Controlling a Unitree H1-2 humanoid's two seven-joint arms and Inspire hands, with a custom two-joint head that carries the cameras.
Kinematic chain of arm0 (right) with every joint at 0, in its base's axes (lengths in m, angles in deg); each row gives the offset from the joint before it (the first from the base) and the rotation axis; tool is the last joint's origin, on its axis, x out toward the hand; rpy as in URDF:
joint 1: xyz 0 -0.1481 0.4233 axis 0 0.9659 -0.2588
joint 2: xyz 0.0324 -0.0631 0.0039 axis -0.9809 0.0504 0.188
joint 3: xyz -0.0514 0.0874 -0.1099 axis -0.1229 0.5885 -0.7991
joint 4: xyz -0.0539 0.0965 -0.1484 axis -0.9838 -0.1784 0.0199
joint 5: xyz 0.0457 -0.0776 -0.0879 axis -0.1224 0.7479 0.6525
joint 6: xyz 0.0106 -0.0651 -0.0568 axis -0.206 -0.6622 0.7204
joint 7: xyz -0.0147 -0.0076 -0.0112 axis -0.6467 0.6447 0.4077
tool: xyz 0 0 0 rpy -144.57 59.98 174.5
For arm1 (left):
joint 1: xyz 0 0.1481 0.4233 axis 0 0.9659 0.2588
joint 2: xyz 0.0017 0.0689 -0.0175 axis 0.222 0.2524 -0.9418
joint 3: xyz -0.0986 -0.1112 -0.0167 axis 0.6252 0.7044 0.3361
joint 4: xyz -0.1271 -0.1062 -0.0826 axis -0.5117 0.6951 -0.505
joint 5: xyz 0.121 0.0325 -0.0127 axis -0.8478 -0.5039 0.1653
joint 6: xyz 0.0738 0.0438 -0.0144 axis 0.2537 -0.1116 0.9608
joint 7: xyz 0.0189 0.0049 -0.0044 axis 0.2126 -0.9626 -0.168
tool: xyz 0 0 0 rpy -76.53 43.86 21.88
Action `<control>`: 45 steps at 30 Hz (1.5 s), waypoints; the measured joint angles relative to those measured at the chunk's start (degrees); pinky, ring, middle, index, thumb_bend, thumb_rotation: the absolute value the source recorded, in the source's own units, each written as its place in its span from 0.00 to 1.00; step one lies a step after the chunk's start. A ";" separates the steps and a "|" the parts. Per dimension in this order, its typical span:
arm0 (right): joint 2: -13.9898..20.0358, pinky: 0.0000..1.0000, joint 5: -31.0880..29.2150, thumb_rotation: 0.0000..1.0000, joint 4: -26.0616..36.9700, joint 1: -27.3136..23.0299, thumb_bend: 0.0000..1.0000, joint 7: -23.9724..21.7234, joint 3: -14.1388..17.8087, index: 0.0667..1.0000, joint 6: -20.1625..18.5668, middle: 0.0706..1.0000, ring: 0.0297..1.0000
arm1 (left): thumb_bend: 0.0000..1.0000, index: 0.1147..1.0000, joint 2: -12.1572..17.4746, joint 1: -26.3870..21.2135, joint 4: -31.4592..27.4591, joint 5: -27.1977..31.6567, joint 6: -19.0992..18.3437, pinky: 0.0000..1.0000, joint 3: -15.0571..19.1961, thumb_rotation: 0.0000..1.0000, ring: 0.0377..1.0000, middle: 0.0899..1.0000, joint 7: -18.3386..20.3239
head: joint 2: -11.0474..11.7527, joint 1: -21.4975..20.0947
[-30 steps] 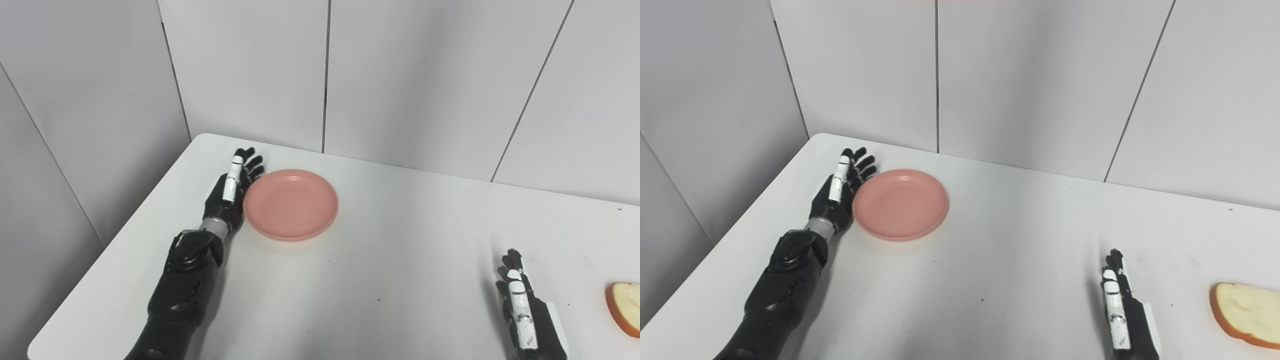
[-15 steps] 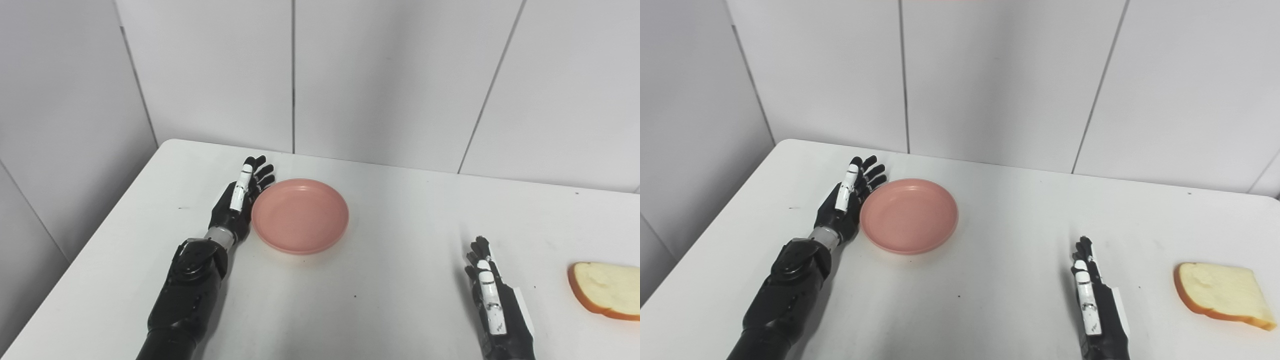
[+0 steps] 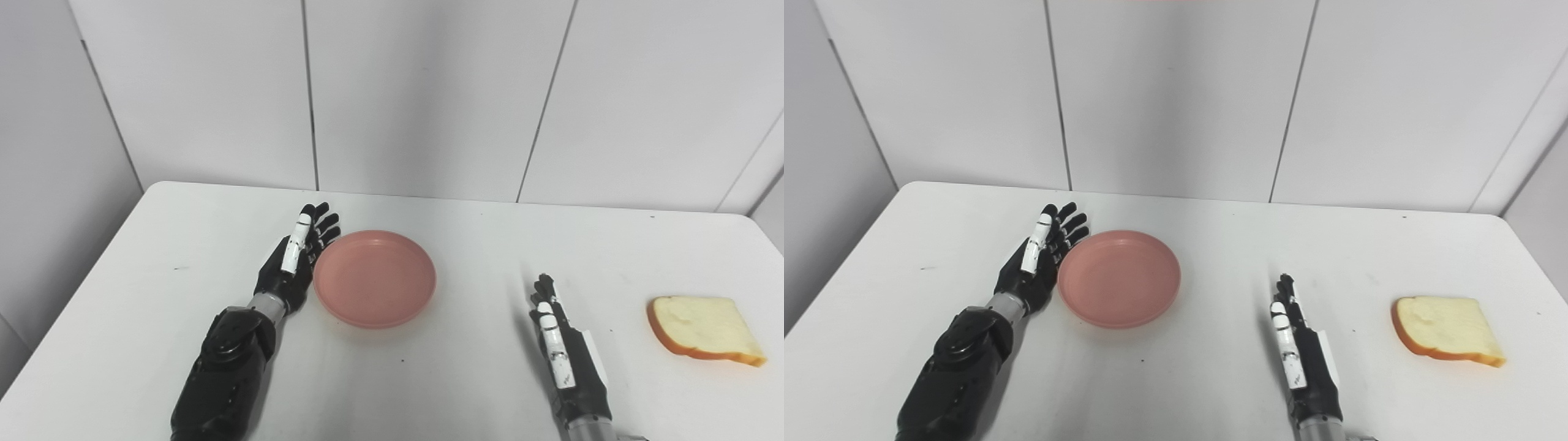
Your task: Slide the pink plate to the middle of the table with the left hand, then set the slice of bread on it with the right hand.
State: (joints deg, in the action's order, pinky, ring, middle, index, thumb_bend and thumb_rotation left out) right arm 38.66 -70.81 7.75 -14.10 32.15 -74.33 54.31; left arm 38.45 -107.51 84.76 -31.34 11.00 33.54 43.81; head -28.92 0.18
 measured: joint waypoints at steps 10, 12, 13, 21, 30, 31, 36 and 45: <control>-1.14 1.00 0.44 1.00 0.35 0.12 0.23 0.62 -0.43 0.98 -0.03 0.99 0.98 | 0.55 0.94 -5.27 1.31 -1.67 1.36 -0.36 0.96 -2.91 1.00 0.96 0.96 4.89 | -0.88 -0.61; -1.21 1.00 0.48 1.00 0.68 0.26 0.23 0.66 -0.43 0.98 -0.10 0.99 0.98 | 0.57 0.94 -5.77 1.31 -1.69 1.21 -0.37 0.95 -2.84 1.00 0.96 0.95 4.65 | -0.88 -0.70; -1.21 0.99 0.55 1.00 0.78 0.30 0.23 0.74 -0.44 0.98 -0.17 0.99 0.98 | 0.57 0.93 -5.96 1.31 -1.70 1.19 -0.37 0.95 -2.81 1.00 0.96 0.95 4.51 | -0.97 -0.88; -1.40 0.99 1.03 1.00 0.95 0.36 0.25 1.10 -0.52 0.97 -0.38 0.98 0.97 | 0.59 0.94 -6.65 1.98 -3.23 -0.23 -1.19 0.95 -2.94 1.00 0.96 0.95 3.24 | -1.23 -1.50; -1.31 0.99 1.14 1.00 0.97 0.34 0.27 1.17 -0.23 0.99 -0.43 0.99 0.98 | 0.59 0.94 -6.82 2.15 -3.30 -0.90 -0.86 0.96 -2.88 1.00 0.96 0.95 2.56 | -1.41 -3.16; -1.17 0.99 1.55 1.00 0.97 0.33 0.27 1.35 -0.12 0.99 -0.40 0.99 0.98 | 0.59 0.94 -6.78 2.28 -3.26 -1.05 -0.45 0.96 -2.87 1.00 0.96 0.95 2.61 | -1.41 -3.16; -0.09 0.97 3.82 1.00 0.85 0.15 0.37 2.11 0.46 1.00 0.29 0.99 0.97 | 0.57 0.93 -6.65 2.46 -2.47 -1.15 1.04 0.95 -2.67 1.00 0.95 0.95 2.68 | -1.32 -4.92; 7.17 0.91 16.92 1.00 4.37 -1.37 0.66 4.33 1.43 0.99 1.62 0.98 0.96 | 0.55 0.95 -6.27 2.26 -0.08 -1.01 4.44 0.97 -1.47 1.00 0.97 0.96 3.17 | 0.70 -11.33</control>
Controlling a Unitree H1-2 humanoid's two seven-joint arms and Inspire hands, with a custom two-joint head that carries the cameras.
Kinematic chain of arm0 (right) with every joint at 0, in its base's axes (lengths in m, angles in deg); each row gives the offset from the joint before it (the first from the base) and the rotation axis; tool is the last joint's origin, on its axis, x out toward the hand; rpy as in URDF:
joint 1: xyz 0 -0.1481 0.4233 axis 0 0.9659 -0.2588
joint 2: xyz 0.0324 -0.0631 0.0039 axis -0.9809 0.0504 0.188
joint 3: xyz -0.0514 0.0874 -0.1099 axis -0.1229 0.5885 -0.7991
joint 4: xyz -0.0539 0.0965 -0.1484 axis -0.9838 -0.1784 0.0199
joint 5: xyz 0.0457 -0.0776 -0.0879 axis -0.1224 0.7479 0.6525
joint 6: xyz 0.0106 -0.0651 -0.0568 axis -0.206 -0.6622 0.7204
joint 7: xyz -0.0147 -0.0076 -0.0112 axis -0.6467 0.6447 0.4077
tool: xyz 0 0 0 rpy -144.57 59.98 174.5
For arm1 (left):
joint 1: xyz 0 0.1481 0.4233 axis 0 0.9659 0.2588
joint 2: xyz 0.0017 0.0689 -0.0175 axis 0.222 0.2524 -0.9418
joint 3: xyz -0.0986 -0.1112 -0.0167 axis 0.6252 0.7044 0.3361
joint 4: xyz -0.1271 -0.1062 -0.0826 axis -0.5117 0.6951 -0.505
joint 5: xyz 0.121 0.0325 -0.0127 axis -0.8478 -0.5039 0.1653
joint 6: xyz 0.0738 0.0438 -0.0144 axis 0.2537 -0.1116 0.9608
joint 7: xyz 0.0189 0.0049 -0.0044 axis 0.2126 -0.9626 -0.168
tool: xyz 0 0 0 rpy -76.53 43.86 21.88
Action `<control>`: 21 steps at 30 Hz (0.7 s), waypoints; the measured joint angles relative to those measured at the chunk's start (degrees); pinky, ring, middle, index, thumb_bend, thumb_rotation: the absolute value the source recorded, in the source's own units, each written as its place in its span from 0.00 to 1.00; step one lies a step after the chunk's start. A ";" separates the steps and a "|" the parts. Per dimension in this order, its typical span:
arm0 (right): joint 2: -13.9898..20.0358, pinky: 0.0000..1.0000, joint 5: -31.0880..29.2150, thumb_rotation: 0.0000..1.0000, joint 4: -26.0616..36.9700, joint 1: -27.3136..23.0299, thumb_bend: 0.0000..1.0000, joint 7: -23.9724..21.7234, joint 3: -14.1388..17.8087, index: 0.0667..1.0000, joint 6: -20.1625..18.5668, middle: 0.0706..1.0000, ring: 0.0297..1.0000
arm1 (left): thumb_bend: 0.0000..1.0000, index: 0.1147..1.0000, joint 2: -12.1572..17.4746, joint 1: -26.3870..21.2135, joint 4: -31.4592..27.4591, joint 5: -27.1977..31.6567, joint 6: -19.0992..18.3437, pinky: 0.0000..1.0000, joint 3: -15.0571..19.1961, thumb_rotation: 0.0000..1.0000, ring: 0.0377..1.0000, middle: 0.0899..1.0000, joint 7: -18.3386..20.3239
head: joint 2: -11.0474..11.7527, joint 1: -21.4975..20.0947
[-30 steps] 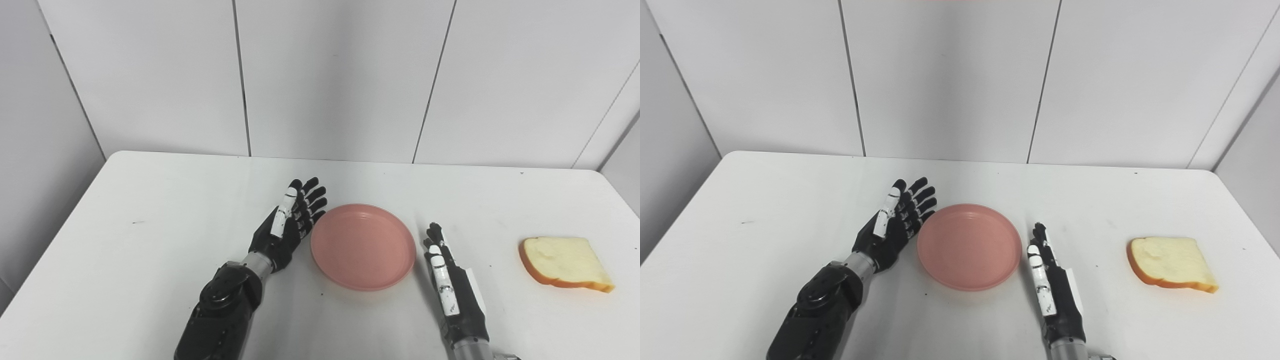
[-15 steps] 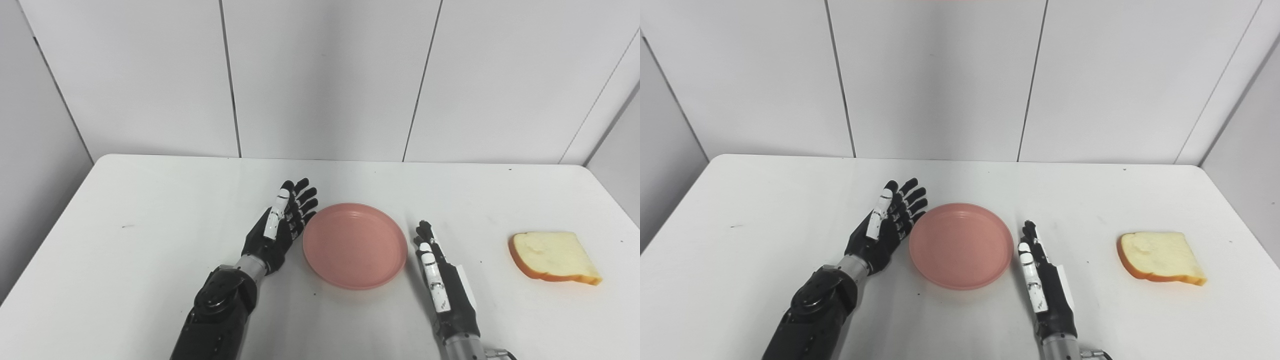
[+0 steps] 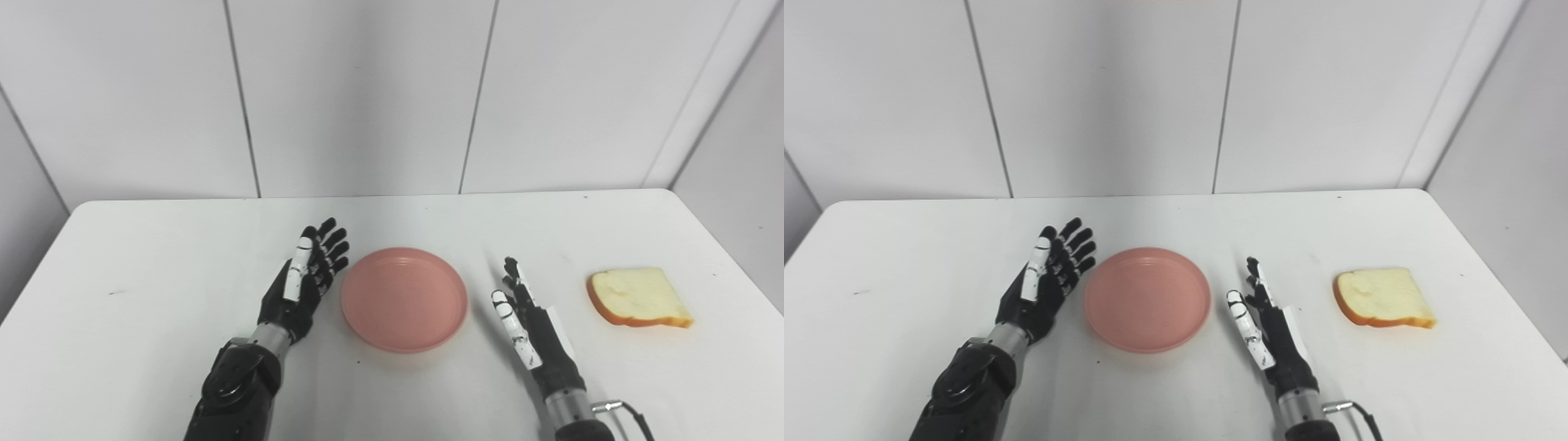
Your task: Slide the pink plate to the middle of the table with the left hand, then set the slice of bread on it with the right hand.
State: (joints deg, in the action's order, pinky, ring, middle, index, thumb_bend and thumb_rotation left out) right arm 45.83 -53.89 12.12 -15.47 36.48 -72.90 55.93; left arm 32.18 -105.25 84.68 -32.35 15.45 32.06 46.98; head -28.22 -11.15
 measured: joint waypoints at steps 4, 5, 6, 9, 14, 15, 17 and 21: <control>2.30 0.91 4.23 1.00 4.42 -4.47 0.65 0.11 0.92 0.99 -0.05 0.98 0.96 | 0.52 0.95 0.12 -0.31 0.82 1.45 0.17 0.98 1.11 1.00 0.98 0.98 1.71 | 0.89 -2.47; 3.16 0.92 5.15 1.00 5.21 -5.68 0.64 0.07 1.18 0.99 -0.05 0.98 0.96 | 0.51 0.95 0.13 -0.31 0.91 2.10 0.16 0.98 1.43 1.00 0.98 0.98 2.16 | 0.89 -2.47; 4.25 0.91 6.00 0.99 6.09 -6.76 0.66 -0.14 1.64 0.99 -0.23 0.98 0.96 | 0.51 0.95 0.13 -0.35 1.06 2.83 0.14 0.98 1.81 1.00 0.98 0.98 2.60 | 1.15 -3.43; 7.68 0.84 6.23 0.85 8.43 -9.45 0.72 -2.32 3.30 0.99 -2.03 0.96 0.92 | 0.51 0.94 0.54 -0.49 1.43 3.79 0.08 0.98 2.76 1.00 0.97 0.97 3.32 | 1.68 -5.19; 14.37 0.84 3.69 0.59 8.62 -13.56 0.88 -8.45 4.29 0.98 -5.08 0.95 0.90 | 0.50 0.94 0.80 -0.64 1.66 4.26 -0.04 0.98 3.44 1.00 0.97 0.97 3.35 | 1.59 -6.25; 15.75 0.85 3.72 0.57 8.63 -14.27 0.89 -10.17 3.62 0.97 -6.17 0.95 0.91 | 0.50 0.95 0.82 -0.63 1.63 4.29 -0.18 0.98 3.53 1.00 0.97 0.97 3.35 | 1.41 -6.78; 17.98 0.84 4.16 0.46 8.73 -15.10 0.96 -13.56 1.87 0.95 -8.29 0.94 0.91 | 0.52 0.95 0.82 -0.68 1.63 4.30 -0.38 0.97 3.56 1.00 0.97 0.97 3.37 | 1.24 -7.65; 21.02 0.84 5.59 0.33 9.31 -16.38 1.00 -20.19 -1.60 0.94 -12.20 0.94 0.92 | 0.55 0.94 1.12 -0.83 2.28 4.94 -0.38 0.95 3.92 1.00 0.96 0.96 3.86 | 0.97 -9.51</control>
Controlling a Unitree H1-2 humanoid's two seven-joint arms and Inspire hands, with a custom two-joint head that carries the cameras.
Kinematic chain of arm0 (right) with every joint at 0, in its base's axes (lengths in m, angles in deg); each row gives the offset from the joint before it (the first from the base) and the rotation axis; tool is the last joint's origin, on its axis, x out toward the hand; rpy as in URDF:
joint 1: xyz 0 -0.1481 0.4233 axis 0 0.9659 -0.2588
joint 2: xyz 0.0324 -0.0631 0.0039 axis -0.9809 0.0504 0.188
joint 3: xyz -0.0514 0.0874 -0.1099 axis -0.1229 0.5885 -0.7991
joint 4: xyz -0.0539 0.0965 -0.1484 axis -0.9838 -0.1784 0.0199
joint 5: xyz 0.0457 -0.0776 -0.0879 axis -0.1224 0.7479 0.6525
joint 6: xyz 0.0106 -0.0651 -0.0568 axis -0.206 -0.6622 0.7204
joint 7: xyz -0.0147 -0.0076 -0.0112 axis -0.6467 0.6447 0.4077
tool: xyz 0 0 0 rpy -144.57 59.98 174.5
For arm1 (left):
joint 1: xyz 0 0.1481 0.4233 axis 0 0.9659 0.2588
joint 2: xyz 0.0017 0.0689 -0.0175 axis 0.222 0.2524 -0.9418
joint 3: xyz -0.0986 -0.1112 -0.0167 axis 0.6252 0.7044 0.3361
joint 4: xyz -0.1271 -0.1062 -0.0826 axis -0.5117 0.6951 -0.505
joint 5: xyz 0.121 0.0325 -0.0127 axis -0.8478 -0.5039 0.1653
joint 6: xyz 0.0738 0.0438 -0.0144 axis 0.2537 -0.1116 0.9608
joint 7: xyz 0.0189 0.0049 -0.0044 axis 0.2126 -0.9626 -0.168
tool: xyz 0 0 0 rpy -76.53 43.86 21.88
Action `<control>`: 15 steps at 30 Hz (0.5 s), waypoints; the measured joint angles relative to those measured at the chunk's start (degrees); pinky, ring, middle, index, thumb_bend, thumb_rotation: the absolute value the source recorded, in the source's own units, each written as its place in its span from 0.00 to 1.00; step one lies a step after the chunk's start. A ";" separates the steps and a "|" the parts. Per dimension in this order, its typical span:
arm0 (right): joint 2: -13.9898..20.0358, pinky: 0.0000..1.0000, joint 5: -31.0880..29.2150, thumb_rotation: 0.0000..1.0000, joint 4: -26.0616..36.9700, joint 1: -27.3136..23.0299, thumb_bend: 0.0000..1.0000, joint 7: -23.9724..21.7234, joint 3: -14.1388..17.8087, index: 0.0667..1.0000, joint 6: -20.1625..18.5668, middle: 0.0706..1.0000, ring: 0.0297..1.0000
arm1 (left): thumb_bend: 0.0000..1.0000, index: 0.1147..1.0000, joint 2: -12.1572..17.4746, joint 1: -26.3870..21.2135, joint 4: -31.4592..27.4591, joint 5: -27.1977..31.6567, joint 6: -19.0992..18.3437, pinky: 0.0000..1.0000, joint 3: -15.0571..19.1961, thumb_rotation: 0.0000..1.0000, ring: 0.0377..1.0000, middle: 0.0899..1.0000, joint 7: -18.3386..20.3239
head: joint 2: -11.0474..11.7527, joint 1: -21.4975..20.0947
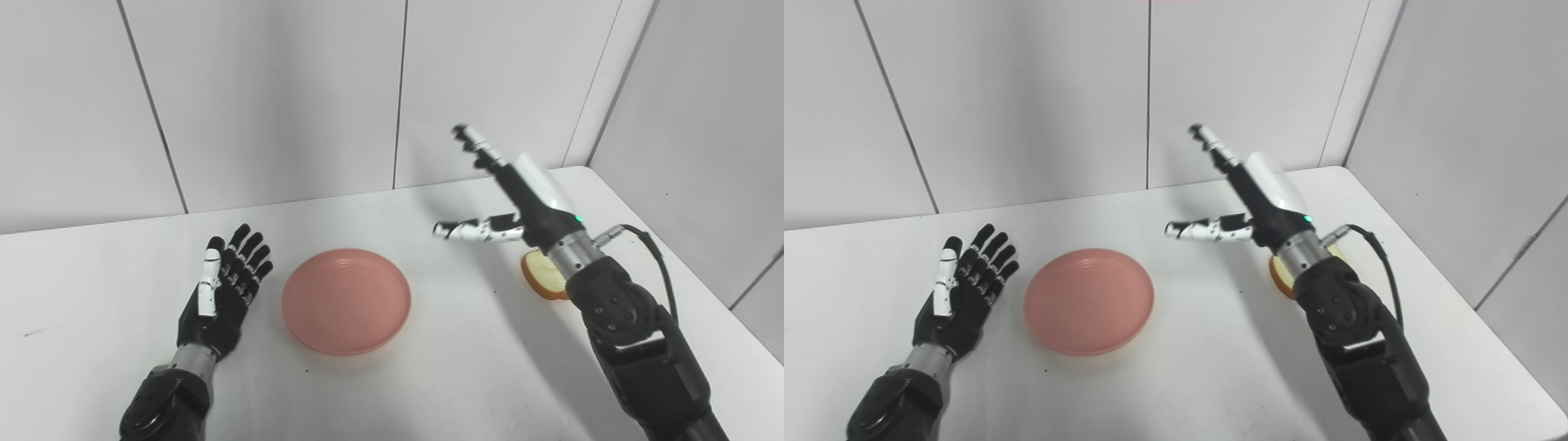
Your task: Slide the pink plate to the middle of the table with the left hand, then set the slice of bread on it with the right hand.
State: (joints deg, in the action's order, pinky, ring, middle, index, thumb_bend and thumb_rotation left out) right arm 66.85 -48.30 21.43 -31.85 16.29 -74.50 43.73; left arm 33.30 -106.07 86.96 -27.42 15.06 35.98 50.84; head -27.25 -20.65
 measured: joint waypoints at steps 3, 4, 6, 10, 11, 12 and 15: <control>3.58 0.81 2.87 0.29 0.28 -1.22 1.00 -4.84 -2.41 0.94 -2.49 0.93 0.90 | 0.57 0.94 0.70 -0.07 0.28 0.41 0.00 0.95 0.22 1.00 0.95 0.95 0.98 | -0.18 -1.32; 4.89 0.80 3.67 0.27 0.29 -1.71 1.00 -6.14 -2.53 0.94 -3.39 0.93 0.89 | 0.57 0.94 0.97 -0.07 0.36 0.61 0.00 0.95 0.45 0.99 0.95 0.95 1.36 | -0.44 -2.19; 7.50 0.79 4.85 0.24 0.30 -3.11 1.00 -8.64 -2.54 0.95 -5.47 0.94 0.89 | 0.59 0.93 1.53 -0.10 0.69 1.41 0.00 0.94 0.88 0.97 0.95 0.95 2.10 | -0.79 -3.16; 12.51 0.84 6.52 0.29 0.37 -5.62 1.00 -14.45 -3.81 0.99 -8.88 0.97 0.93 | 0.61 0.91 2.53 -0.40 1.71 2.51 0.03 0.93 0.97 0.96 0.93 0.93 3.48 | -1.14 -3.78; 13.92 0.85 7.23 0.30 0.16 -5.87 1.00 -16.05 -4.75 1.00 -9.36 0.97 0.94 | 0.61 0.91 2.62 -0.65 2.15 2.54 0.04 0.93 0.97 0.96 0.93 0.93 3.76 | -1.23 -3.87; 15.31 0.86 7.96 0.31 -0.42 -6.05 1.00 -17.70 -5.70 1.00 -9.99 0.97 0.95 | 0.61 0.91 2.74 -0.90 2.57 2.55 0.04 0.92 0.94 0.95 0.93 0.93 4.08 | -1.40 -4.04; 17.29 0.90 9.71 0.34 -2.02 -6.12 1.00 -20.34 -7.15 1.00 -10.69 1.00 0.98 | 0.60 0.91 3.07 -1.02 2.95 2.60 0.21 0.91 1.07 0.94 0.92 0.93 4.83 | -1.84 -4.66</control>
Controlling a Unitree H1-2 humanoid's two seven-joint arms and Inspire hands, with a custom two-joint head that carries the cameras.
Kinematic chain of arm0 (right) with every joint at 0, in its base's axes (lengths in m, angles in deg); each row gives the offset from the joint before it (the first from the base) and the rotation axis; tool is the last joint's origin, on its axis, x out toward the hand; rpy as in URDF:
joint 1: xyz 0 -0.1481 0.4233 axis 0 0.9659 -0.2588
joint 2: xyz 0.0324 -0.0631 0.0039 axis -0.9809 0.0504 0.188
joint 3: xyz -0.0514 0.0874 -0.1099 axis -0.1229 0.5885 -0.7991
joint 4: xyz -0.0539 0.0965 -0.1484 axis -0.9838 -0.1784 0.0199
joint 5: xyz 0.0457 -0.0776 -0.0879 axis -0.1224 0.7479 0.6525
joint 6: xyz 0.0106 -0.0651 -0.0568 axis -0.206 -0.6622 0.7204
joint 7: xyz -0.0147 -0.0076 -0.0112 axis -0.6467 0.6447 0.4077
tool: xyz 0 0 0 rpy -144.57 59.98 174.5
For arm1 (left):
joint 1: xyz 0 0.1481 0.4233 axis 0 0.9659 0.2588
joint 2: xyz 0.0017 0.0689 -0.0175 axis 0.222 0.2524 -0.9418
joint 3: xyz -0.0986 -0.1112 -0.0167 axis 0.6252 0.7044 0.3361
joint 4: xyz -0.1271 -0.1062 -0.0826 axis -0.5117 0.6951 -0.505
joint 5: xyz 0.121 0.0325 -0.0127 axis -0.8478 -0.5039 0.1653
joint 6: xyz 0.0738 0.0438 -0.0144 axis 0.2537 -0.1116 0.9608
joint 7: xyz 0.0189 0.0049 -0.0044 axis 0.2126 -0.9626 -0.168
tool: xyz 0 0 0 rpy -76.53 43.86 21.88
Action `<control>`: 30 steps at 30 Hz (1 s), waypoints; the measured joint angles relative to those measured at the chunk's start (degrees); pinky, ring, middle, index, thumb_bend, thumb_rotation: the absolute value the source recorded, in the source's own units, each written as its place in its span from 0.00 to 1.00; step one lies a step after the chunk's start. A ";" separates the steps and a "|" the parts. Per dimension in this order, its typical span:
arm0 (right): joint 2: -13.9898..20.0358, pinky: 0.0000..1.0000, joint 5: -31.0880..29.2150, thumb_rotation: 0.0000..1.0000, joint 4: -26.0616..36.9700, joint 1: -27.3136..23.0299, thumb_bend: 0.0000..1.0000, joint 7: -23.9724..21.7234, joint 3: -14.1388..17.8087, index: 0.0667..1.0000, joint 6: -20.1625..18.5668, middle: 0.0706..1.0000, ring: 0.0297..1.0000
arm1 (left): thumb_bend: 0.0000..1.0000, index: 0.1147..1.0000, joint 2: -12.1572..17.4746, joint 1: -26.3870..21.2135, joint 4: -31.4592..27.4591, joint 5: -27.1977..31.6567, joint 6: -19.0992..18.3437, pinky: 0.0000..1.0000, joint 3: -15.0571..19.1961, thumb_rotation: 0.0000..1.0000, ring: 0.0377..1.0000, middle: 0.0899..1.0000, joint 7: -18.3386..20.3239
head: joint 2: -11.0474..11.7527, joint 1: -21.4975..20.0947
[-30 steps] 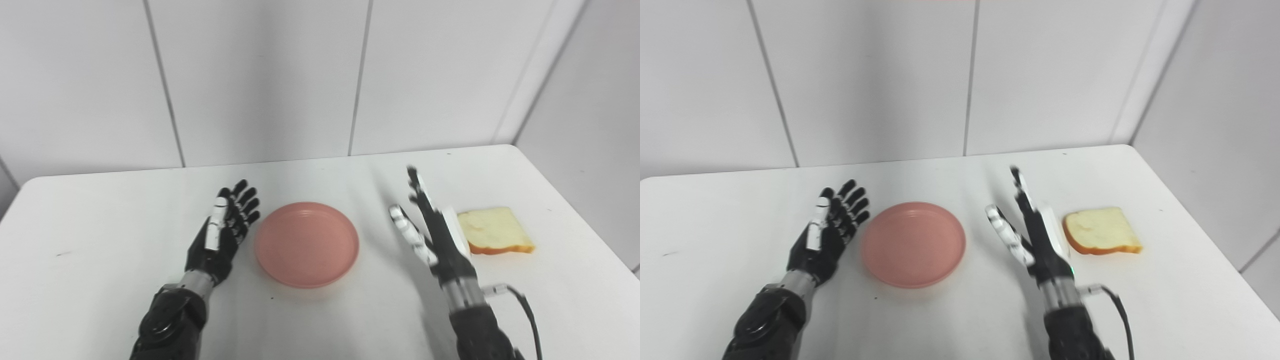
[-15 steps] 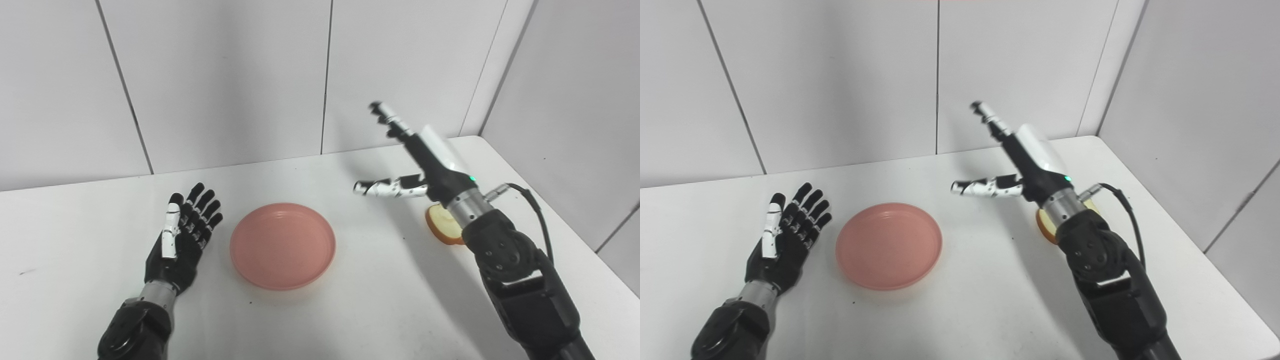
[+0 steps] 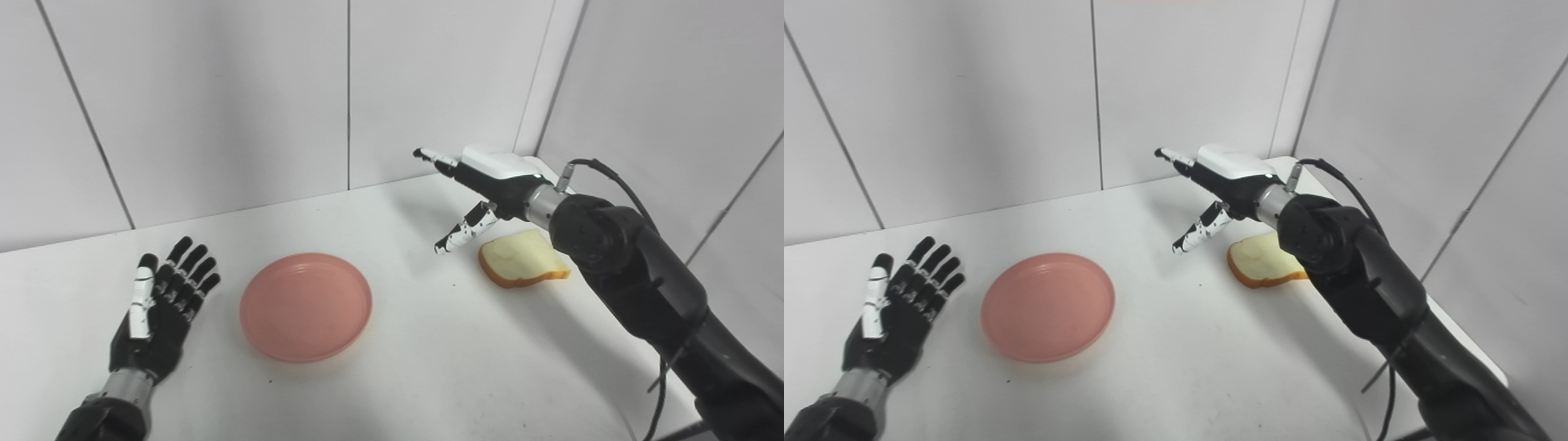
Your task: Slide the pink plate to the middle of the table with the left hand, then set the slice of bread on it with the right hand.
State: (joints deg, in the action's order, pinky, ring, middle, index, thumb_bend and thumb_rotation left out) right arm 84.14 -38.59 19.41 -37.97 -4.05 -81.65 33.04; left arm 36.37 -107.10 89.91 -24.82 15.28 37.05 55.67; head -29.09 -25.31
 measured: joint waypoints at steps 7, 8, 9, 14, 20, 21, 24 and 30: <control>2.89 0.92 3.56 0.30 -3.90 -0.94 1.00 -4.31 -2.54 1.00 -0.21 1.00 0.99 | 0.60 0.91 0.56 0.03 0.18 0.55 -0.02 0.91 0.43 0.95 0.93 0.93 1.02 | -0.53 -0.53; 3.03 0.93 3.83 0.30 -4.44 -1.25 1.00 -4.42 -2.61 1.00 -0.20 1.00 0.99 | 0.60 0.91 0.65 0.03 0.17 0.57 -0.05 0.92 0.40 0.95 0.93 0.93 1.12 | -0.53 -0.62; 3.17 0.93 3.96 0.29 -5.12 -1.47 1.00 -4.48 -2.60 1.00 -0.21 1.00 1.00 | 0.60 0.91 0.69 0.04 0.17 0.67 -0.07 0.91 0.38 0.95 0.93 0.93 1.18 | -0.70 -0.70; 4.12 0.92 4.37 0.29 -5.97 -1.51 1.00 -6.52 -2.64 1.00 -0.27 1.00 1.00 | 0.59 0.91 1.23 0.20 -0.03 1.15 -0.18 0.90 0.37 0.95 0.92 0.92 1.34 | -1.14 -0.62; 5.70 0.90 4.68 0.28 -7.02 -0.48 1.00 -7.06 -2.57 1.00 -0.61 1.00 0.99 | 0.59 0.92 1.61 0.25 -0.02 1.21 -0.18 0.91 0.31 0.97 0.93 0.93 1.74 | -1.49 -0.71; 5.88 0.90 4.76 0.28 -7.03 -0.09 1.00 -7.05 -2.41 1.00 -0.64 1.00 0.99 | 0.59 0.92 1.65 0.25 0.00 1.21 -0.18 0.91 0.31 0.97 0.93 0.93 1.80 | -1.50 -0.71; 5.88 0.84 4.76 0.29 -7.01 0.99 1.00 -7.04 -2.05 1.00 -0.76 1.00 0.95 | 0.59 0.91 1.87 0.25 0.09 1.21 -0.18 0.91 0.37 0.96 0.92 0.92 2.03 | -1.76 -0.79; 6.04 0.83 7.41 0.28 -9.30 1.06 1.00 -7.05 -3.27 1.00 -0.76 1.00 0.95 | 0.59 0.91 1.86 0.17 0.27 1.26 -0.18 0.91 0.49 0.96 0.93 0.93 2.10 | -2.11 -0.97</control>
State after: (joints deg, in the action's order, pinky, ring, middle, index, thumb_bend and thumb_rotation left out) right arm 90.18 -31.18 10.11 -36.91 -11.10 -84.92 32.28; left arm 38.23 -106.93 90.18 -23.56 15.10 37.53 57.77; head -31.20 -26.28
